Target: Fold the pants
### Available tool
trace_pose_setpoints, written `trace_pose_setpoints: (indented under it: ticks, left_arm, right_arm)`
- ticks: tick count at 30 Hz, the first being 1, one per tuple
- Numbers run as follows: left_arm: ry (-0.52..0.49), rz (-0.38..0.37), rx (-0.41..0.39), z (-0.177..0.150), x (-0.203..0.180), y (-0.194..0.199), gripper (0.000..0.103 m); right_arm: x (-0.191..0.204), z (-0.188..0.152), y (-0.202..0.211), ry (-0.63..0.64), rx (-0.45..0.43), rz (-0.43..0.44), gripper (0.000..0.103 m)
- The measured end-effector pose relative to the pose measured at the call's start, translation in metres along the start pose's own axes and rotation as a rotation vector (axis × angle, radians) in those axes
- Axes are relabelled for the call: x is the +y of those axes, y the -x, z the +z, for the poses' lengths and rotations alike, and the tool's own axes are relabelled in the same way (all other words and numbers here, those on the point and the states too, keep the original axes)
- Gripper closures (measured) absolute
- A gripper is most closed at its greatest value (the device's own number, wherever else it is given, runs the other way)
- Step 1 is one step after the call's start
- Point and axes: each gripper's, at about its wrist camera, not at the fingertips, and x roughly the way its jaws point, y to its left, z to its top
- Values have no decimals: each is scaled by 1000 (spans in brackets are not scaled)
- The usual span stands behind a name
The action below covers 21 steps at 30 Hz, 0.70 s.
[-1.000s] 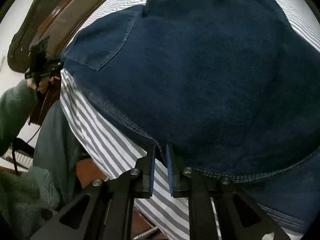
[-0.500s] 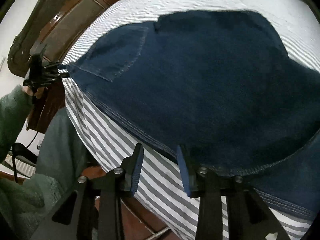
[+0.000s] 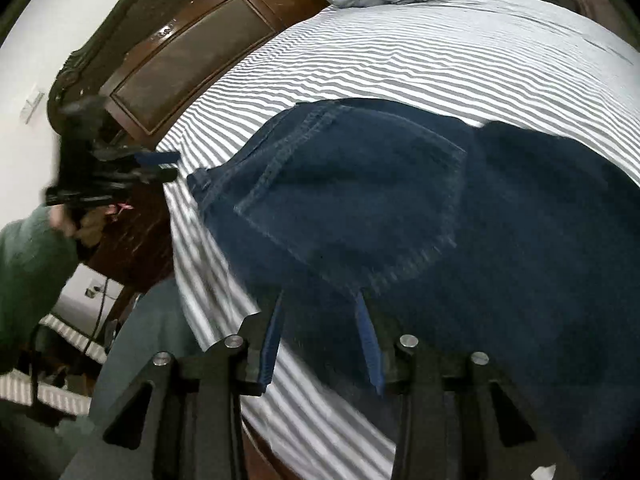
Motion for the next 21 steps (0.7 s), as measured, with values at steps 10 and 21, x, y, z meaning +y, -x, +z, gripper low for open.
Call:
trace_pose_setpoints:
  ticks: [10,21]
  left_arm:
    - [-100,-86,103,15,-72,-81,51]
    - [-182,-24,153,27,-115,-80,48]
  right_arm:
    - [-22,8,-24,-130,27,-25,69]
    - [-202,-17,160,-422,-63,-349,67]
